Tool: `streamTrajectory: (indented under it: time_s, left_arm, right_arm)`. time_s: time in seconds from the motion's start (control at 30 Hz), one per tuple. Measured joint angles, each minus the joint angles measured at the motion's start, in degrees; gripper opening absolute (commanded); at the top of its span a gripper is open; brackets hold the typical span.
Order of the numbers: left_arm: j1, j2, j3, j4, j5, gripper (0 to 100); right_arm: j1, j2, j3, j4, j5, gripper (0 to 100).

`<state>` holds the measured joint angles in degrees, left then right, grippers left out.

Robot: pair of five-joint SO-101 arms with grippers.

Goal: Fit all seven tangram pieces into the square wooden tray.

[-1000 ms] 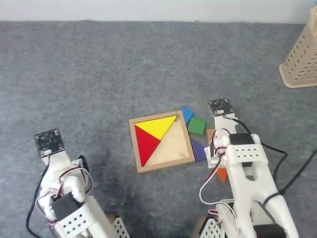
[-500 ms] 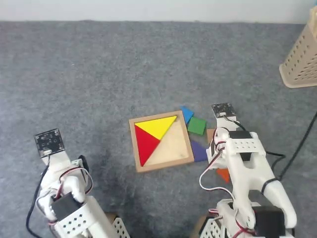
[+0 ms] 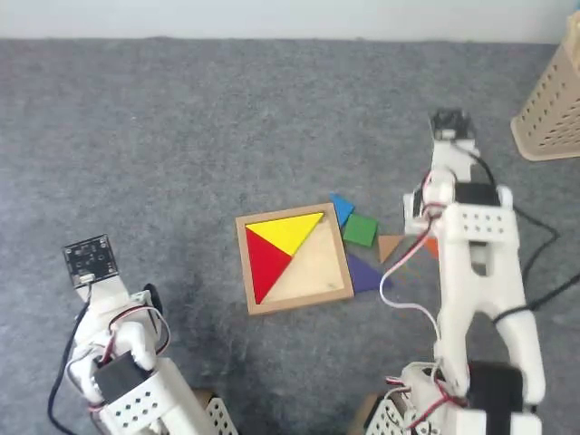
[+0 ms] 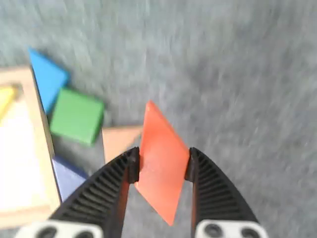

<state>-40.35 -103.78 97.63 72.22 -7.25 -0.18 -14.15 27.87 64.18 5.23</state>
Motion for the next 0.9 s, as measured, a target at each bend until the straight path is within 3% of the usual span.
streamTrajectory:
  time_s: [0.4,0.6,0.9]
  left_arm:
    - [0.0,0.0,0.0,0.0,0.0,23]
    - [0.0,0.0,0.0,0.0,0.0,23]
    - [0.0,0.0,0.0,0.0,0.0,23]
  right_arm:
    - [-0.7,32.0,-18.7,-0.5,0.0,9.7]
    - [-0.9,33.6,-19.3,-0.5,0.0,19.5]
    - [0.9,29.6,-19.3,1.5,0.0,19.1]
